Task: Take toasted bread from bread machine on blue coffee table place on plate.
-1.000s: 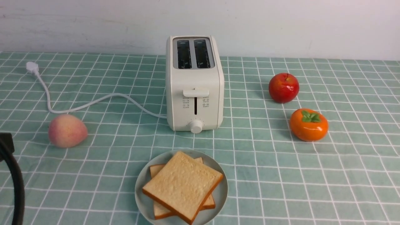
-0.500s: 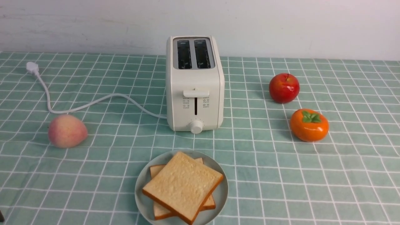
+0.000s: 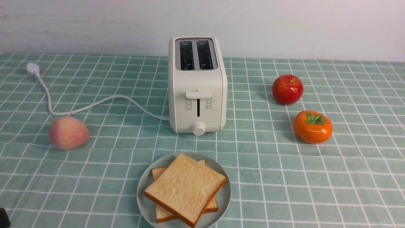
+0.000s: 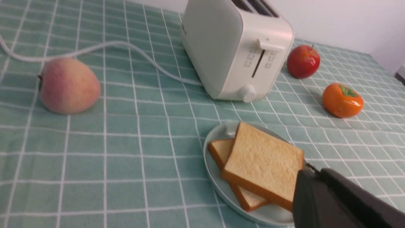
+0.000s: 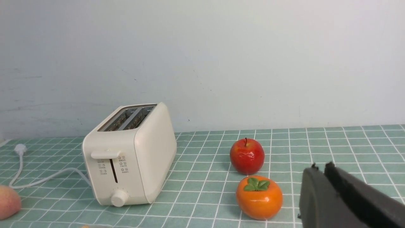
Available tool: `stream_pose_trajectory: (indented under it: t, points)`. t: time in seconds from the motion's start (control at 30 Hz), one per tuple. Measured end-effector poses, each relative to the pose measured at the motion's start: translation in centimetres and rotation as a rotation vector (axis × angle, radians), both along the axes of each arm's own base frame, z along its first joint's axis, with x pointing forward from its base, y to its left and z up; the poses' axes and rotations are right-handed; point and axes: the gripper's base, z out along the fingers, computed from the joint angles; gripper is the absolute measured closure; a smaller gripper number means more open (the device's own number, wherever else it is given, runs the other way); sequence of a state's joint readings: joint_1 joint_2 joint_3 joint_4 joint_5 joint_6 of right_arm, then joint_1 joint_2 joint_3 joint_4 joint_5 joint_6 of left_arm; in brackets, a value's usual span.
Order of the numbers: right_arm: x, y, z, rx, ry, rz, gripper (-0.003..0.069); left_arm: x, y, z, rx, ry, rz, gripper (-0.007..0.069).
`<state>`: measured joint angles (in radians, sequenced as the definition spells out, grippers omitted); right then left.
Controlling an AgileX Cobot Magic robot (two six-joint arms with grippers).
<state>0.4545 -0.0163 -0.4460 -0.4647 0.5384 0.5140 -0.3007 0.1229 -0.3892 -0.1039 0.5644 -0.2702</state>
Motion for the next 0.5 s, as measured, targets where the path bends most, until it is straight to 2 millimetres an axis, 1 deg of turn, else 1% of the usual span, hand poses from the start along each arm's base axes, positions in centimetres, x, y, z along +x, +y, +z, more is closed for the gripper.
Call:
stream_pose_trajectory:
  t: [0.07,0.13,0.17,0.2,0.23,0.3,0.33,0.37,0.4,0.43,0.5]
  points:
    - [0.0,0.0,0.0,0.0,0.0,0.0,0.0627,0.2,0.2,-0.5,0.017,-0.046,0.03,0.0636]
    - [0.0,0.0,0.0,0.0,0.0,0.0,0.0625,0.3,0.6,-1.8,0.034,-0.101,0.093,0.0634]
    - [0.0,0.0,0.0,0.0,0.0,0.0,0.0624,0.3,0.6,-2.0,0.033,-0.105,0.099,0.0634]
    - [0.0,0.0,0.0,-0.001,-0.001,-0.001,0.0622,0.4,0.8,-3.7,0.03,-0.125,0.164,0.0631]
    - [0.0,0.0,0.0,-0.001,0.0,-0.001,0.0622,0.5,0.9,-3.8,0.03,-0.126,0.17,0.0631]
    - [0.0,0.0,0.0,-0.001,-0.001,-0.001,0.0619,0.8,1.0,-5.4,0.036,-0.111,0.216,0.063]
    - [0.0,0.0,0.0,-0.001,-0.001,-0.001,0.0617,1.1,1.1,-6.9,0.047,-0.078,0.24,0.0629]
    - [0.0,0.0,0.0,-0.001,-0.002,-0.001,0.0616,1.3,1.2,-8.0,0.059,-0.052,0.253,0.0629]
    - [0.0,0.0,0.0,-0.001,-0.002,-0.001,0.0615,1.4,1.2,-8.4,0.063,-0.04,0.256,0.0629]
    - [0.0,0.0,0.0,-0.001,-0.002,-0.001,0.0614,1.5,1.2,-9.8,0.075,-0.004,0.262,0.0628]
    - [0.0,0.0,0.0,-0.001,-0.002,-0.001,0.0611,1.5,1.2,-10.9,0.085,0.043,0.259,0.0627]
